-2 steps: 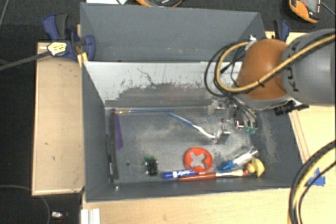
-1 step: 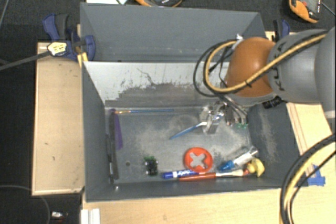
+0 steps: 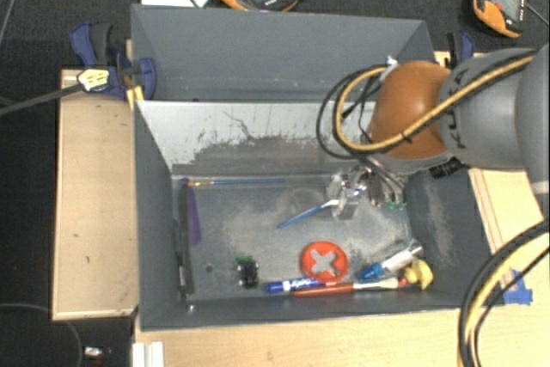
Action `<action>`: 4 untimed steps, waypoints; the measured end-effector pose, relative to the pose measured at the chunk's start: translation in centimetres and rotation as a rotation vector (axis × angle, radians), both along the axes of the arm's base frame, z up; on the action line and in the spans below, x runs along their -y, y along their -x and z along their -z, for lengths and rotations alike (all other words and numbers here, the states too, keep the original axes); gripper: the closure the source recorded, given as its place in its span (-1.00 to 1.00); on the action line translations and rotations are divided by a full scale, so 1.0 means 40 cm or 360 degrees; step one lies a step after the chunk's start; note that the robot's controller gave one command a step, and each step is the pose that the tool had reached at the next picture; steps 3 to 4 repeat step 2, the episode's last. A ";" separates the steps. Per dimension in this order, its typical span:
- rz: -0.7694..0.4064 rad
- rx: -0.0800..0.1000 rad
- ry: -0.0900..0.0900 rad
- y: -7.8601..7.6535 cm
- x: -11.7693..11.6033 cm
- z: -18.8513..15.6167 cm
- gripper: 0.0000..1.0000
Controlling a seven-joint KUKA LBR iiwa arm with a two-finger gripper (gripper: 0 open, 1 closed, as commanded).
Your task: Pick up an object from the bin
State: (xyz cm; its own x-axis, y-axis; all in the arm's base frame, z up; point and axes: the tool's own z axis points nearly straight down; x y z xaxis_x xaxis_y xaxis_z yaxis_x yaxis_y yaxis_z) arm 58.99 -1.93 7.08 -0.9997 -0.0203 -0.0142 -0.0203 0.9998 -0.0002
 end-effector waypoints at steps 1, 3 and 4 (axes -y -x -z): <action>-0.0043 -0.0001 0.0000 0.019 -0.004 -0.297 1.00; -0.0017 -0.0001 -0.0002 0.012 0.015 -0.401 1.00; -0.0017 -0.0001 -0.0002 0.012 0.015 -0.401 1.00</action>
Offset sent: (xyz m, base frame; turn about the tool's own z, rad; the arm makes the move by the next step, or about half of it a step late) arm 0.0004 -0.0244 0.2300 0.0520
